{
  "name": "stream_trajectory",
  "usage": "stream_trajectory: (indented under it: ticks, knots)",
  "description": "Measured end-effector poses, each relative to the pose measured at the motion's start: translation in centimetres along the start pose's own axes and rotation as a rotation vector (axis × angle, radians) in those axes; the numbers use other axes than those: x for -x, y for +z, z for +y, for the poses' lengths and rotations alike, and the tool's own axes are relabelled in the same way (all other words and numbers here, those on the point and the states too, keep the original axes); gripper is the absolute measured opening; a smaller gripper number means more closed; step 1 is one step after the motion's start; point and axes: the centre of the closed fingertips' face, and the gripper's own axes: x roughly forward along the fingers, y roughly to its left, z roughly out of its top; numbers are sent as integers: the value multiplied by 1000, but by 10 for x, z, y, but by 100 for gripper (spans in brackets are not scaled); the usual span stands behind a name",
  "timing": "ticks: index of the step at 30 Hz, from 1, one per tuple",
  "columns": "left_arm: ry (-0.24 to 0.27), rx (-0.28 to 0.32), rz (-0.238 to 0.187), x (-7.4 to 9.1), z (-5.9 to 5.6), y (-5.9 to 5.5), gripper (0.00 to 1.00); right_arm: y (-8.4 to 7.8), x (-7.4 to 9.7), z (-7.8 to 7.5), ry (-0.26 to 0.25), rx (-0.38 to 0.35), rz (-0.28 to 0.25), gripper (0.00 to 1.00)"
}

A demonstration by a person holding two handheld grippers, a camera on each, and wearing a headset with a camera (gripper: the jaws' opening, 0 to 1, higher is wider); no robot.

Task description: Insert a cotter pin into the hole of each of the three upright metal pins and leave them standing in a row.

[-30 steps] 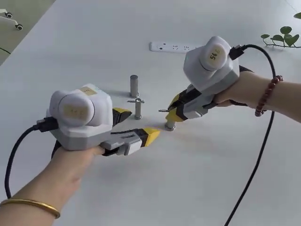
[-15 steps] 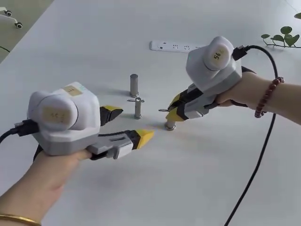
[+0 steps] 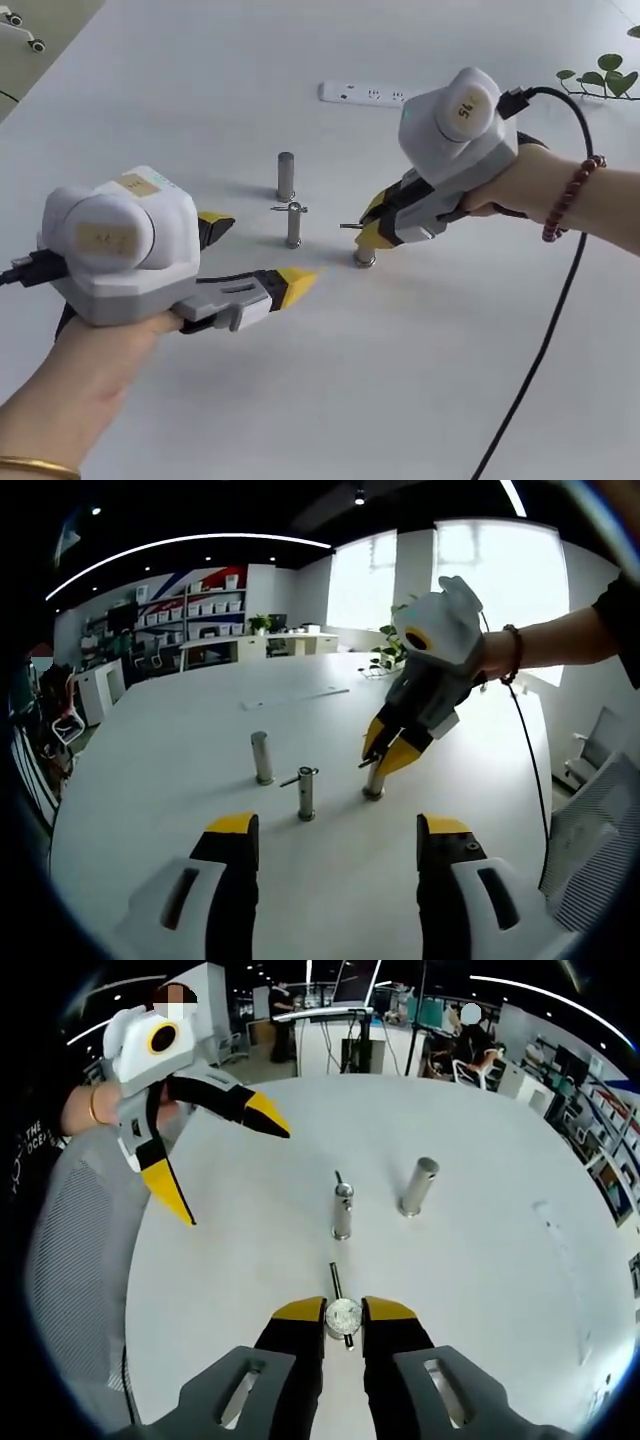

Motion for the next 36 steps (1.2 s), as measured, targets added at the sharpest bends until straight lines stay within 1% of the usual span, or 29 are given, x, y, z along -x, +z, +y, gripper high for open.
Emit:
stream_trajectory:
  ticks: [5,8,15,18,24,28,36]
  knots:
    - [2,1,-10,-1,0,1,64,1,0,-1,0,-2,1,8]
    - [2,-25,-11,-1,0,2,66,1,0,-2,-3,-1,4,8]
    - [6,-25,-23,-1,1,4,66,3,-2,-16,-8,6,8,8]
    - [4,-28,-23,-1,2,4,66,6,-3,-19,-5,6,3,8]
    - [4,-27,-21,-1,2,3,66,8,-6,-20,13,5,7,8]
    - [7,-23,-19,-1,2,2,66,6,-9,-22,21,7,18,8]
    - [-6,-28,-12,-3,-1,1,66,4,-9,-22,34,3,20,8]
